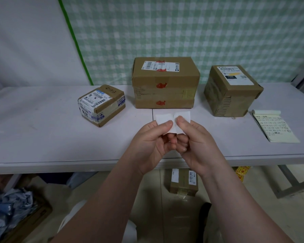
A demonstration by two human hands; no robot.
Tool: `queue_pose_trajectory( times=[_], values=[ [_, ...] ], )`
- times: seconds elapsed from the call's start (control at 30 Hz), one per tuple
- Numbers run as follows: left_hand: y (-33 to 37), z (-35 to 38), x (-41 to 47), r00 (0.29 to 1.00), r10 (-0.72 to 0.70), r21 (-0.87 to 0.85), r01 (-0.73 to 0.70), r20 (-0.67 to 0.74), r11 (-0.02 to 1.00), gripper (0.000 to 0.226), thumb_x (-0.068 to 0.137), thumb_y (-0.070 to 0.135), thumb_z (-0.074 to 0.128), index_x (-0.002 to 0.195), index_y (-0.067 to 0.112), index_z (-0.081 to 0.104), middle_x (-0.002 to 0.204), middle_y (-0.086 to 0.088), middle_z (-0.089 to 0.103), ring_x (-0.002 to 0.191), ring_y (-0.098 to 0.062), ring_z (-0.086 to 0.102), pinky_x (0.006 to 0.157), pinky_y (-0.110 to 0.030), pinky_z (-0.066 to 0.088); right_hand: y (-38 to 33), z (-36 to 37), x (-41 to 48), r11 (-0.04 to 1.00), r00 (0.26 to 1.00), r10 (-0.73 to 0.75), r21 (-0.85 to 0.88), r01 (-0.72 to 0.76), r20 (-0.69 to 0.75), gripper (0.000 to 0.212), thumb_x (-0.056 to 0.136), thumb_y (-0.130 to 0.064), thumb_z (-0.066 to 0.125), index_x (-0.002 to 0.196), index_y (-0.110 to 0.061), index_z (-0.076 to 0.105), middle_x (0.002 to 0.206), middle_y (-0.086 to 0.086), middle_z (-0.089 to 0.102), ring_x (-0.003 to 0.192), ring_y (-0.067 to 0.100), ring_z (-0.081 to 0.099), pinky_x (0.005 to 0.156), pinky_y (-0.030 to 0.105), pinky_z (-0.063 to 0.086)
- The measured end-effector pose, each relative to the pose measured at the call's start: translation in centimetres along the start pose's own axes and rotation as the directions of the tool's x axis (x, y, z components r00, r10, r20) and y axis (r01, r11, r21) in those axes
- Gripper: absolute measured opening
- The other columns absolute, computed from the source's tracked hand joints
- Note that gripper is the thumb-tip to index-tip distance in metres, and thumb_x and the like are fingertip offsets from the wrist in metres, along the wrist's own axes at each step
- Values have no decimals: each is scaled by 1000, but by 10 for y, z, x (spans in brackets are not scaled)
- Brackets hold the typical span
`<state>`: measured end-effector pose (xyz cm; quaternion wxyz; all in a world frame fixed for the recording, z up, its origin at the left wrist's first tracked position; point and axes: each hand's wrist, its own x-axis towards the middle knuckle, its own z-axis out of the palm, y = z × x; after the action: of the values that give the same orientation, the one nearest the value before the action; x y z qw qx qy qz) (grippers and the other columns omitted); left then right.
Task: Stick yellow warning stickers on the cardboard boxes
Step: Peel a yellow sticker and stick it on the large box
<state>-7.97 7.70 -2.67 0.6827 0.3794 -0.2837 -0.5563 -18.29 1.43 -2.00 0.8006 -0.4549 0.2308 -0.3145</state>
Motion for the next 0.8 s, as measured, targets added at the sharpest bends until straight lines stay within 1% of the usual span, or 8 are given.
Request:
queue_pose_trajectory(
  times=[0.07, 0.13, 0.2, 0.3, 0.4, 0.5, 0.6, 0.8],
  values=[
    [1, 0, 0, 1000, -14, -83, 13, -10, 996, 18, 83, 15, 56, 85, 2, 69, 63, -12, 64, 53, -14, 60, 51, -19, 51, -1, -1, 1, 995, 999, 37, 95, -40, 40, 34, 91, -22, 49, 63, -9, 64, 41, -2, 34, 40, 7, 37, 37, 14, 30],
    [2, 0, -1, 999, -37, -189, 34, -14, 981, 17, 80, 13, 57, 89, 1, 66, 64, -8, 62, 51, -10, 59, 49, -17, 51, -2, -1, 2, 969, 994, 79, 230, -94, 76, 24, 84, -24, 52, 71, -6, 61, 39, -4, 31, 39, 6, 37, 35, 13, 32],
    [3, 0, -1, 999, -53, -230, 49, -9, 972, 21, 78, 10, 57, 96, -1, 63, 72, -11, 60, 54, -12, 60, 50, -17, 52, -3, -2, 3, 942, 992, 102, 315, -121, 75, 18, 78, -22, 55, 79, -4, 56, 38, -5, 31, 39, 7, 40, 34, 14, 33],
    [3, -2, -1, 998, -68, -184, 65, -10, 981, 36, 77, 10, 52, 109, -7, 56, 80, -19, 58, 67, -19, 60, 56, -20, 53, -5, -4, 3, 966, 994, 104, 234, -109, 36, 15, 80, -18, 56, 75, -4, 57, 46, 3, 38, 43, 11, 47, 37, 16, 38],
    [3, -2, -1, 997, -76, -120, 75, -9, 990, 37, 77, 11, 50, 109, -7, 54, 79, -19, 56, 67, -22, 63, 60, -24, 55, -6, -7, 2, 992, 993, 111, 70, -109, -25, 22, 89, -23, 53, 84, -4, 64, 57, 7, 44, 45, 10, 49, 43, 17, 44],
    [3, -2, -1, 996, -83, -132, 79, -18, 988, 35, 76, 10, 52, 107, -5, 56, 81, -17, 59, 68, -20, 63, 62, -26, 56, -8, -5, 3, 994, 995, 89, -51, -91, -41, 19, 90, -24, 55, 91, -8, 66, 66, 5, 57, 54, 9, 56, 49, 19, 47],
    [3, -3, -2, 996, -85, -206, 77, -35, 976, 31, 74, 8, 52, 103, -1, 59, 83, -13, 65, 68, -17, 65, 62, -26, 56, -11, -5, 2, 995, 993, 104, 13, -104, -62, 14, 90, -19, 55, 87, -10, 66, 70, 1, 67, 58, 9, 61, 50, 17, 48],
    [2, -3, -4, 995, -95, -299, 81, -35, 951, 28, 73, 7, 50, 98, -2, 58, 76, -12, 68, 66, -17, 66, 62, -26, 56, -8, -5, 2, 956, 978, 191, 244, -166, -82, 11, 88, -13, 57, 81, -6, 62, 70, 7, 66, 53, 12, 61, 46, 15, 50]
  ],
)
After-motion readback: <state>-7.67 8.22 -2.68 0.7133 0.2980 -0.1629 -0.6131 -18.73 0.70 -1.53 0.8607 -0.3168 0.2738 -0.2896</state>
